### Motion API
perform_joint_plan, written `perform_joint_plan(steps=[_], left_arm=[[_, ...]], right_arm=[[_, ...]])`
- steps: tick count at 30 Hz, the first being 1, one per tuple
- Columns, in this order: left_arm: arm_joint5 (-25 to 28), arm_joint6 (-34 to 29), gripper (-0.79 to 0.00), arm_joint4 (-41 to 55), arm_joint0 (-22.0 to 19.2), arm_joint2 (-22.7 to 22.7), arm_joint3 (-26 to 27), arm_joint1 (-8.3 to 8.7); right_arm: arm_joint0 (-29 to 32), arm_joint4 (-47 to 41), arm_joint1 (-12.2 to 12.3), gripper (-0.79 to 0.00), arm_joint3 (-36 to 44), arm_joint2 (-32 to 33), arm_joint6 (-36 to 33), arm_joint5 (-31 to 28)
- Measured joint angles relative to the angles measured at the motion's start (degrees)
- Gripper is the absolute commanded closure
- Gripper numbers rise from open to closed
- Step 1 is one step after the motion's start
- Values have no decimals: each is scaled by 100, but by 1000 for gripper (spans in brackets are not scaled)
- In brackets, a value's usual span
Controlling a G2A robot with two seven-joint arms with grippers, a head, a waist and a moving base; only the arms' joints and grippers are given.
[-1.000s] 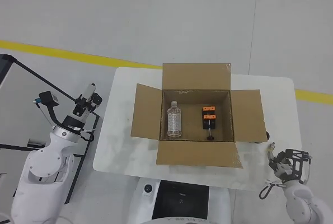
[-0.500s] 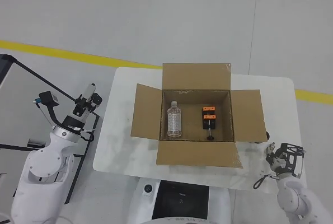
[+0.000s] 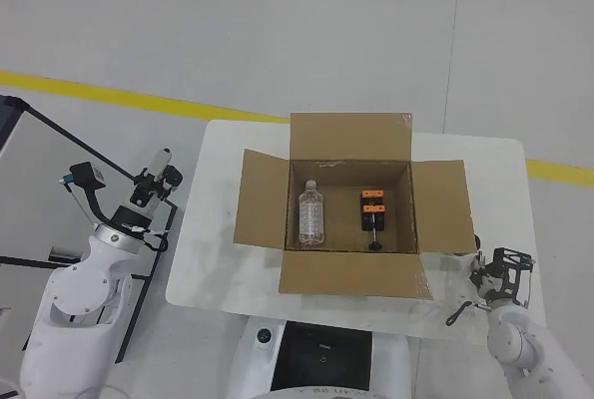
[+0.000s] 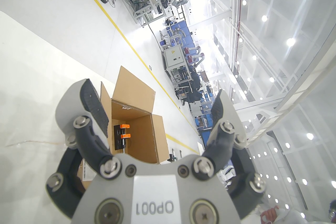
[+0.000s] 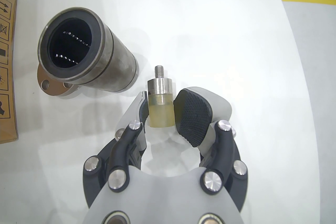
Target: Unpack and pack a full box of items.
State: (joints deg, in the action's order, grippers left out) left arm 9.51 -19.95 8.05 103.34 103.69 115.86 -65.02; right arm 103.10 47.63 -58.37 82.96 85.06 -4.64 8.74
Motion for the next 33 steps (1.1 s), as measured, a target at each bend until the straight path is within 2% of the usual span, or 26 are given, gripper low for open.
perform_joint_plan(steps=[1,2,3,23,33], left_arm=[[0,0,-785,0,0,0,0,0],[0,0,-785,0,0,0,0,0],[0,0,-785,0,0,0,0,0],[0,0,-785,0,0,0,0,0],[0,0,-785,0,0,0,0,0]], right_arm=[[-18,7,-6,-77,-17,-5,-12,8],[-34,14,-14,-22,-33,-7,-17,14],[-38,19,-19,0,-40,-2,-14,16],[490,152,-78,0,472,431,258,-51],[497,191,-121,0,481,542,183,-64]])
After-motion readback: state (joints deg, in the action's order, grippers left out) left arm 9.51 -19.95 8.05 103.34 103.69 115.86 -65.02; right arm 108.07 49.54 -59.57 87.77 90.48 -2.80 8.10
